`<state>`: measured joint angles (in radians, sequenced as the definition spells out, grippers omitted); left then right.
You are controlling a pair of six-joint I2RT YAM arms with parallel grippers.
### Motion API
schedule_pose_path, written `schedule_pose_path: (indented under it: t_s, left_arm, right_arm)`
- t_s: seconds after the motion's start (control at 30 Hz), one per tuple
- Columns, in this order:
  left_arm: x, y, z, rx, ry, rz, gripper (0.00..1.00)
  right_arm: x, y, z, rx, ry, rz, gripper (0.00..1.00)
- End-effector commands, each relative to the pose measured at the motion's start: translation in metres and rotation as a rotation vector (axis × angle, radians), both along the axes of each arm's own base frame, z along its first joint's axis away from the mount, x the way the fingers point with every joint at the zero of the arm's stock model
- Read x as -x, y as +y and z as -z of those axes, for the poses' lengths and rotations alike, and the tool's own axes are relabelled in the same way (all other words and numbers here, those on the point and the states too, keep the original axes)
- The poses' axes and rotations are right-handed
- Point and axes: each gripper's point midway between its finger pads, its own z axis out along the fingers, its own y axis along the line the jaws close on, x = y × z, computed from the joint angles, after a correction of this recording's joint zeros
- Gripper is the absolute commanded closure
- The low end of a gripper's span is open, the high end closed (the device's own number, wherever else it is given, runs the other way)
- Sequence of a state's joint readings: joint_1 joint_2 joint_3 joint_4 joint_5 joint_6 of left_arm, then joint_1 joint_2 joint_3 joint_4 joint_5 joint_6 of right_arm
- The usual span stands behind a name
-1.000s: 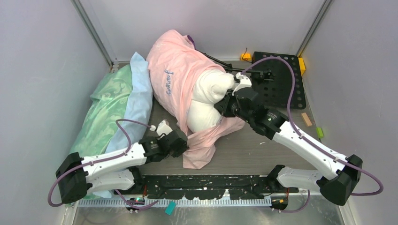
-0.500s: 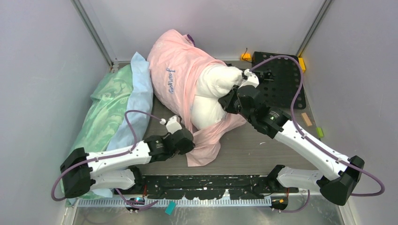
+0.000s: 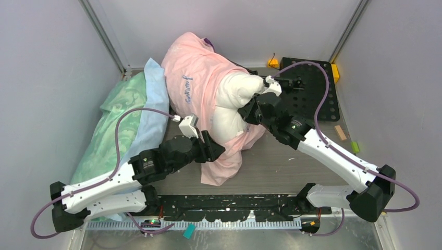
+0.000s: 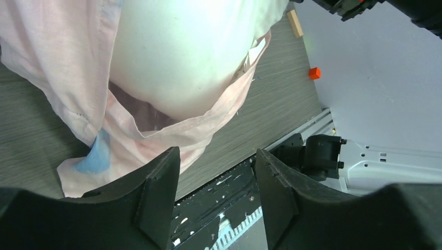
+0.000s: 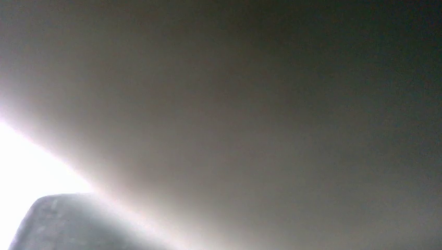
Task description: Remove the pillowcase from the pillow
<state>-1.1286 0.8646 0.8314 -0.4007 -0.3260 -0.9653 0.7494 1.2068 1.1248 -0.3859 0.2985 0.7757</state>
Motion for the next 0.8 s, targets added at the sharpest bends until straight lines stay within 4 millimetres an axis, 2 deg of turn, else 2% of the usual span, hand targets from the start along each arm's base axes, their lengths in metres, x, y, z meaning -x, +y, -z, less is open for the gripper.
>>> schedule_pose_path:
  t_s: [0.0,0.13,0.27,0.47,0.57,0.67,0.77]
  left_arm:
    - [-0.001,0.002,-0.027,0.016,-0.069,0.022,0.41]
    - [-0.011,0.000,-0.031,-0.068,-0.113,0.012,0.43]
    - [-0.017,-0.015,-0.034,-0.161,-0.177,0.088,0.47]
    - [-0.018,-0.036,-0.015,-0.235,-0.197,0.188,0.48]
    - [-0.012,-0.051,0.000,-0.218,-0.187,0.253,0.59]
    - [-0.006,-0.065,0.015,-0.205,-0.153,0.307,0.76]
    - [-0.003,-0.073,0.033,-0.226,-0.108,0.334,0.86]
  right_arm:
    - [-0.019,0.017,-0.073,-0.207,-0.171,0.011,1.00]
    - [-0.017,0.019,-0.072,-0.211,-0.165,0.001,1.00]
    - [-0.016,0.020,-0.073,-0.216,-0.164,-0.007,1.00]
    - [-0.014,0.021,-0.079,-0.232,-0.169,-0.013,1.00]
    - [-0.014,0.021,-0.082,-0.242,-0.170,-0.016,1.00]
    - [-0.014,0.022,-0.087,-0.257,-0.173,-0.014,1.00]
    - [-0.014,0.024,-0.095,-0.284,-0.176,-0.016,1.00]
